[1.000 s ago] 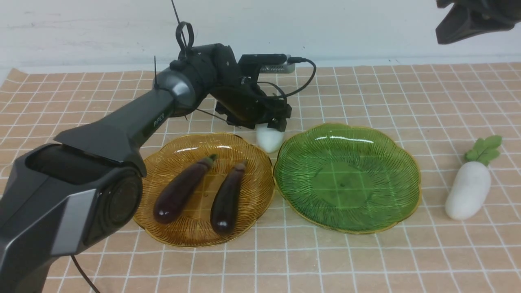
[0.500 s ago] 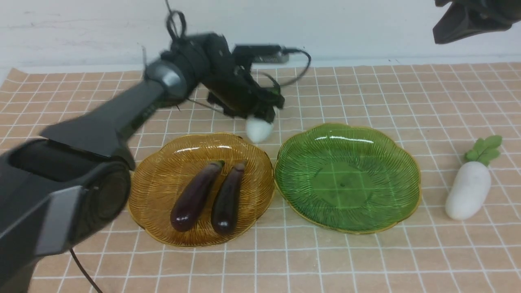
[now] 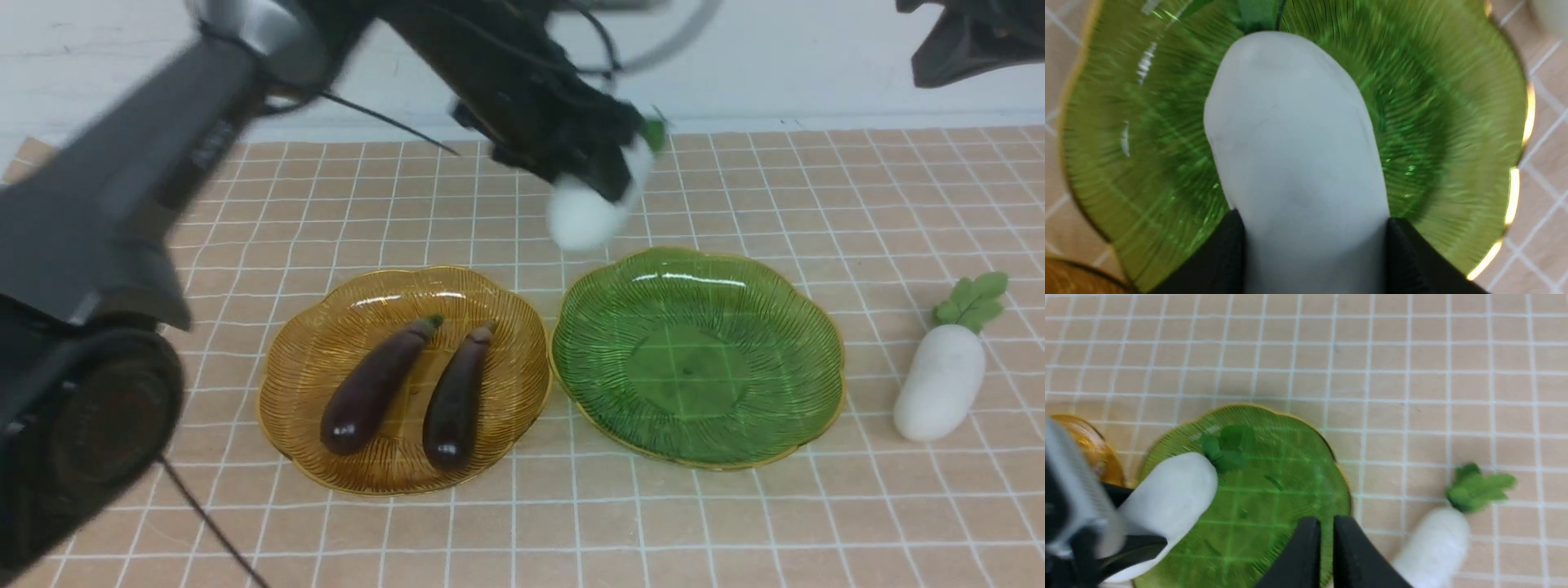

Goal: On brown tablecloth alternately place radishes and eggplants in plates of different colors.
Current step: 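Pick up the white radish and place it on the plate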

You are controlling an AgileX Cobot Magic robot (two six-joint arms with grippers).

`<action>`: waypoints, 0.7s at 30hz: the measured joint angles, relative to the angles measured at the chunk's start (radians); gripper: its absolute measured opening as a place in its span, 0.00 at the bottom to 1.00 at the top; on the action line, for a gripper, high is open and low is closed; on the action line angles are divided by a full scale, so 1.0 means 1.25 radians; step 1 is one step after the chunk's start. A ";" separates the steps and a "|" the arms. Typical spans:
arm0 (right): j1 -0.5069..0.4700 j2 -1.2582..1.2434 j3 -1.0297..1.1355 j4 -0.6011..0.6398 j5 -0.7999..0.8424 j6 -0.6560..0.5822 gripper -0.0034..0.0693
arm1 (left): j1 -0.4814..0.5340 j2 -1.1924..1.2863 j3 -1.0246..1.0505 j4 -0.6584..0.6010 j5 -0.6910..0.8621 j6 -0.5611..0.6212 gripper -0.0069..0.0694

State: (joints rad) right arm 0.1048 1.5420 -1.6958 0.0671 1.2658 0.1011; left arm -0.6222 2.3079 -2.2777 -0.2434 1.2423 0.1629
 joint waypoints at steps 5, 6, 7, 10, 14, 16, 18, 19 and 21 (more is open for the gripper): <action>-0.112 -0.022 0.151 0.005 -0.003 0.034 0.44 | -0.018 0.050 0.000 0.040 0.000 -0.044 0.63; -0.138 -0.019 0.181 0.012 -0.005 0.034 0.51 | -0.018 0.055 0.002 0.045 0.001 -0.057 0.66; -0.151 -0.017 0.204 0.013 -0.005 0.034 0.57 | -0.018 0.057 0.002 0.050 0.001 -0.068 0.72; -0.163 -0.006 0.288 0.005 -0.044 0.035 0.82 | -0.018 0.057 0.000 0.066 0.001 -0.076 0.84; -0.163 0.054 0.318 0.004 -0.107 0.055 0.98 | -0.018 0.050 -0.012 0.081 0.001 -0.091 0.90; -0.163 0.087 0.319 0.005 -0.135 0.064 0.99 | -0.018 0.027 -0.013 0.083 0.001 -0.103 0.85; -0.163 0.141 0.320 0.005 -0.165 0.073 1.00 | -0.018 -0.006 -0.013 0.102 0.002 -0.109 0.71; -0.163 0.167 0.320 0.005 -0.175 0.073 1.00 | -0.018 -0.028 -0.013 0.118 0.002 -0.110 0.63; -0.163 0.220 0.320 0.005 -0.188 0.074 1.00 | -0.018 -0.070 -0.013 0.155 0.002 -0.110 0.45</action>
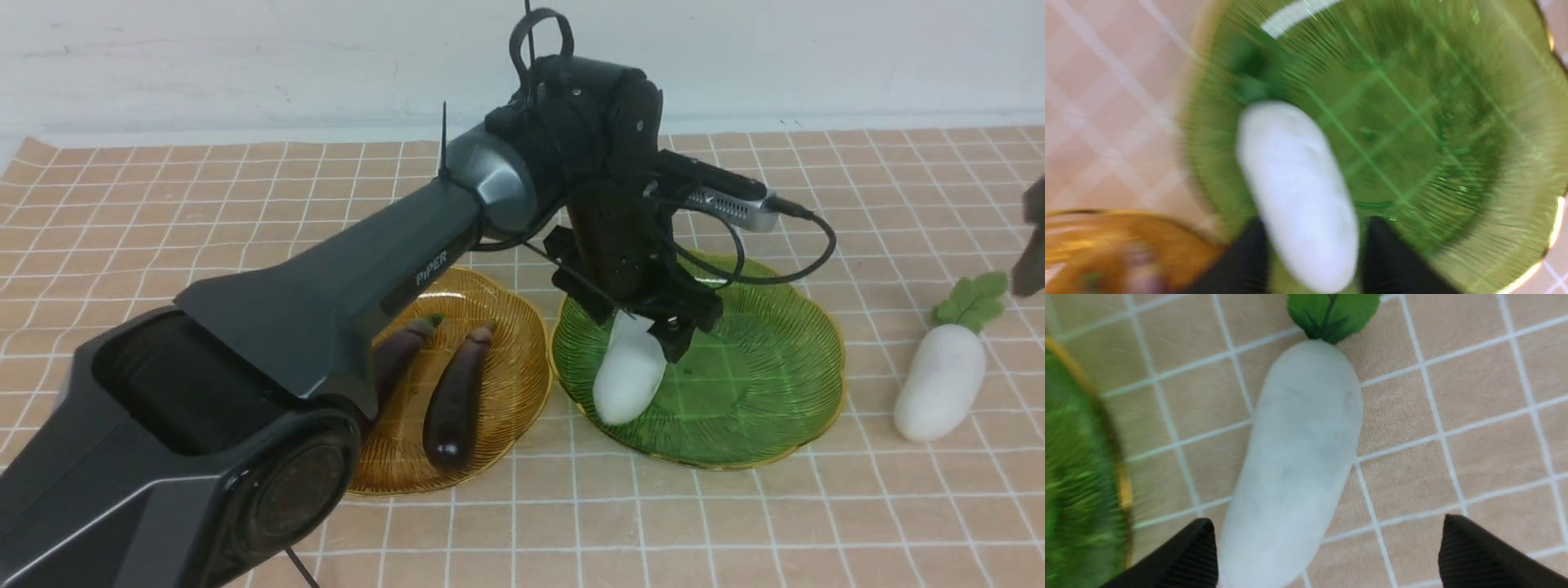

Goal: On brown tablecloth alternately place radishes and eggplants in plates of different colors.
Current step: 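Place the white radish on the plate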

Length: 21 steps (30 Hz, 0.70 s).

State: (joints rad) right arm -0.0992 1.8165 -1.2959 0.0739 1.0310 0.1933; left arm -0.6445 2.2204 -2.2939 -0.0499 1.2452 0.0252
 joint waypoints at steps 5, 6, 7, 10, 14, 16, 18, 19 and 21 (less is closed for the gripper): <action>0.000 0.080 -0.004 0.064 -0.048 -0.001 0.94 | 0.000 -0.136 0.000 0.076 0.003 0.000 0.11; 0.000 0.092 -0.004 0.066 -0.057 -0.004 0.92 | 0.000 -0.159 0.000 0.080 0.003 0.000 0.10; 0.000 0.104 -0.004 0.069 -0.058 -0.009 0.88 | 0.000 -0.184 0.000 0.081 0.005 0.000 0.09; -0.002 0.116 -0.004 0.074 -0.059 -0.026 0.76 | 0.000 -0.232 0.000 0.083 0.007 0.000 0.09; -0.002 0.116 -0.010 0.079 -0.051 -0.042 0.70 | 0.000 -0.265 0.000 0.084 0.009 0.000 0.09; -0.002 0.116 -0.024 0.079 -0.029 -0.049 0.70 | 0.000 -0.281 0.000 0.088 0.010 0.000 0.09; -0.002 0.116 -0.047 0.080 0.000 -0.053 0.70 | 0.000 -0.293 0.000 0.097 0.013 0.000 0.09; -0.002 0.114 -0.062 0.085 0.019 -0.055 0.70 | 0.000 -0.298 0.000 0.102 0.015 0.000 0.09; -0.001 0.101 -0.093 0.108 0.060 -0.062 0.70 | 0.000 -0.305 0.000 0.116 0.019 0.000 0.09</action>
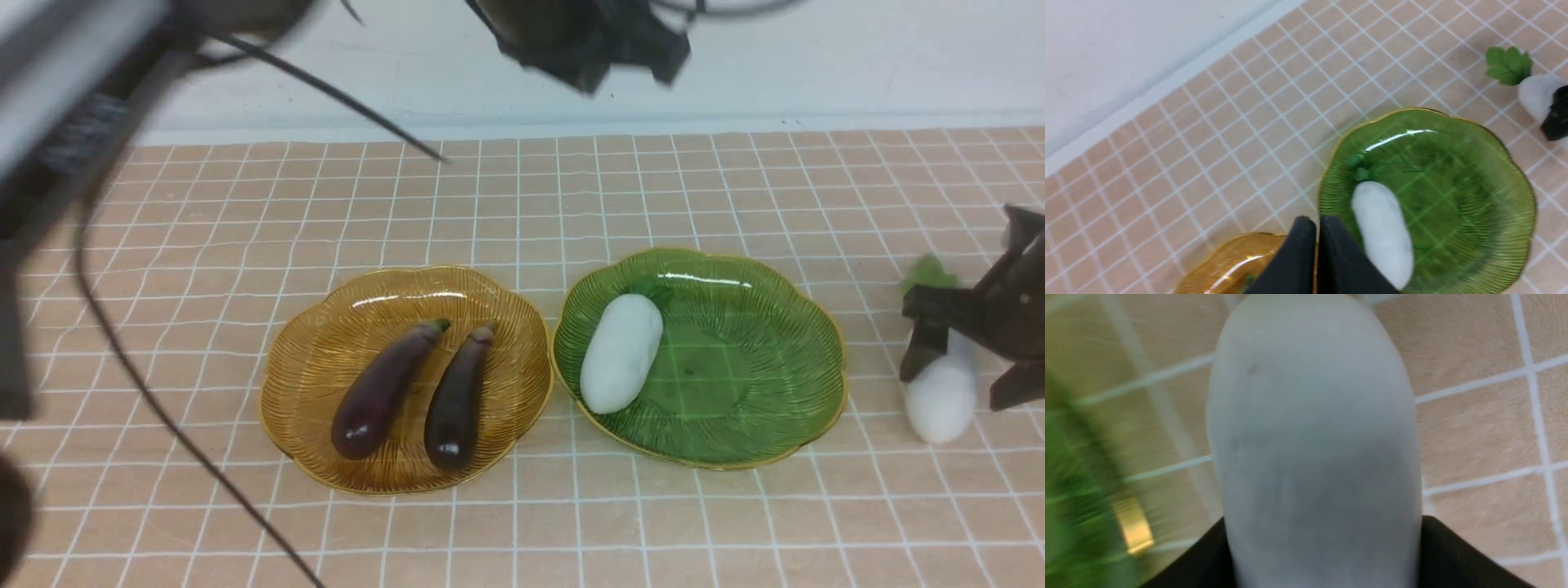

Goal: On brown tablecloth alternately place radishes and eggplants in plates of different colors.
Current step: 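Place the white radish on the plate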

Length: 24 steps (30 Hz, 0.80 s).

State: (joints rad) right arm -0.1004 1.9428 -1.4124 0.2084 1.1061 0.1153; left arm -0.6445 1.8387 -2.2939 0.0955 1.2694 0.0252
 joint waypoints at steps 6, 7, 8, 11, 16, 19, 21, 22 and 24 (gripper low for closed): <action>0.063 -0.064 -0.062 0.111 0.050 -0.057 0.70 | 0.007 -0.039 0.023 0.064 0.003 -0.020 0.09; 0.078 -0.070 -0.064 0.125 0.043 -0.063 0.70 | 0.010 -0.044 0.030 0.064 0.003 -0.026 0.09; 0.105 -0.071 -0.064 0.134 0.032 -0.070 0.70 | 0.015 -0.056 0.048 0.065 0.003 -0.034 0.09; 0.160 -0.065 -0.064 0.150 0.005 -0.079 0.70 | 0.039 -0.094 0.116 0.066 0.003 -0.055 0.09; 0.231 -0.015 -0.064 0.165 -0.044 -0.082 0.70 | 0.070 -0.146 0.219 0.072 0.003 -0.058 0.09; 0.238 0.010 -0.064 0.170 -0.047 -0.070 0.70 | 0.084 -0.192 0.285 0.073 0.003 -0.058 0.09; 0.238 0.018 -0.064 0.170 -0.047 -0.051 0.72 | 0.098 -0.236 0.333 0.073 0.003 -0.060 0.09; 0.238 0.020 -0.064 0.170 -0.046 -0.040 0.73 | 0.102 -0.251 0.346 0.073 0.003 -0.061 0.09; 0.238 0.020 -0.068 0.163 -0.033 -0.027 0.78 | 0.119 -0.304 0.394 0.076 0.003 -0.065 0.09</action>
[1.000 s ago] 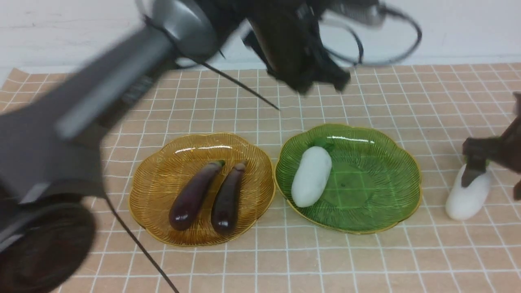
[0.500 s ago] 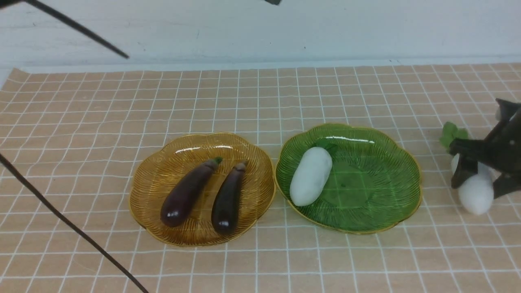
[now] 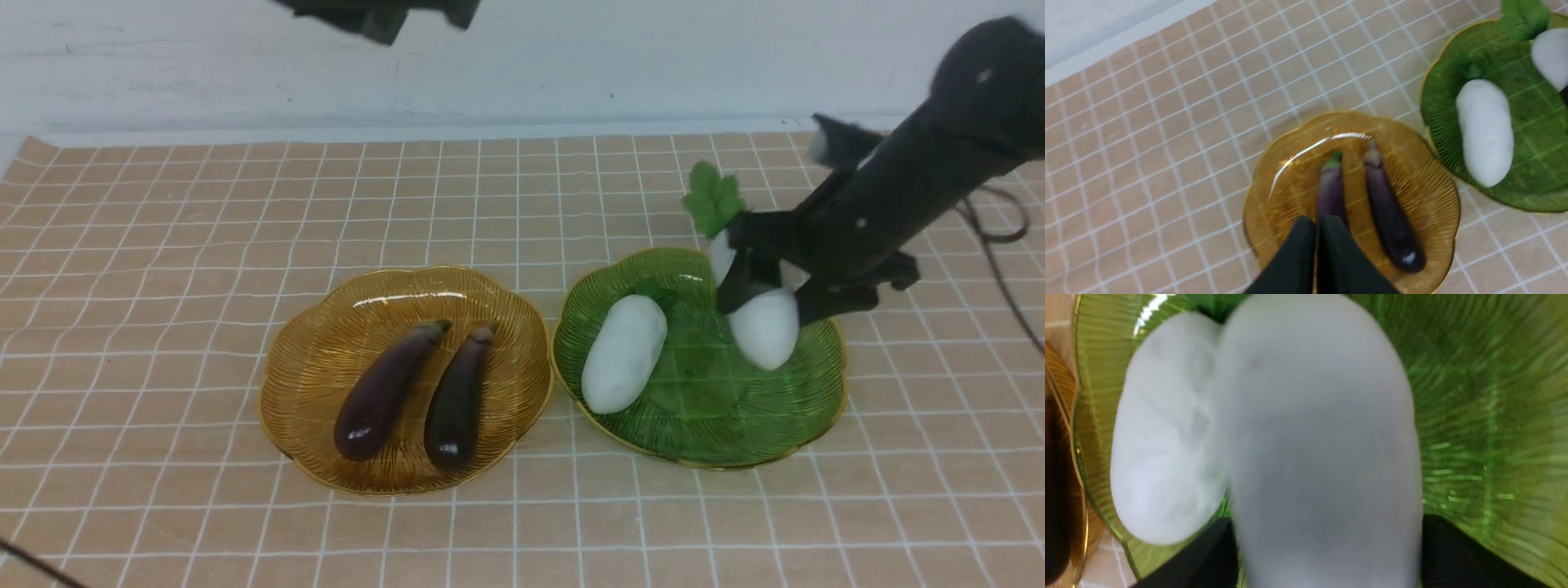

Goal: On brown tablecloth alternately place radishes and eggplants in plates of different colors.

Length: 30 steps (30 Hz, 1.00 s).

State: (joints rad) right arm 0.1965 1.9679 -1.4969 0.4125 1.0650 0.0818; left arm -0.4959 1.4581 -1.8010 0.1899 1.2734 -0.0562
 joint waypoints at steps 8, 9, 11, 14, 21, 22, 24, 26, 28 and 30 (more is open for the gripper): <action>0.000 0.000 -0.100 -0.042 0.118 -0.014 0.86 | 0.014 -0.137 0.127 0.007 0.000 -0.011 0.09; 0.000 -0.001 -0.119 -0.047 0.121 -0.019 0.85 | 0.014 -0.146 0.137 0.007 0.000 -0.013 0.09; 0.000 -0.017 -0.143 -0.058 0.122 -0.028 0.80 | 0.014 -0.171 0.163 0.007 0.000 -0.019 0.09; 0.000 -0.068 -0.154 -0.065 0.127 -0.036 0.67 | 0.014 -0.208 0.197 0.010 0.000 -0.033 0.09; 0.000 -0.322 -0.131 -0.092 0.138 -0.054 0.21 | 0.014 -0.297 0.263 0.021 0.000 -0.058 0.09; 0.000 -0.367 -0.121 -0.098 0.139 -0.061 0.17 | 0.014 -0.310 0.274 0.026 0.000 -0.065 0.09; 0.000 -0.474 -0.086 -0.111 0.141 -0.072 0.08 | 0.014 -0.344 0.304 0.037 0.000 -0.078 0.09; 0.000 -0.577 -0.035 -0.126 0.119 -0.082 0.05 | 0.014 -0.370 0.331 0.044 0.000 -0.089 0.09; 0.000 -0.714 0.053 -0.149 0.037 -0.088 0.03 | 0.014 -0.404 0.370 0.048 0.000 -0.102 0.09; 0.000 -0.874 0.182 -0.183 -0.091 -0.091 0.03 | 0.014 -0.432 0.407 0.048 0.000 -0.113 0.09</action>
State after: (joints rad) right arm 0.1965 0.8751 -1.2690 0.1834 0.9513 -0.0325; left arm -0.4780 0.9176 -1.2925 0.2494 1.2734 -0.1972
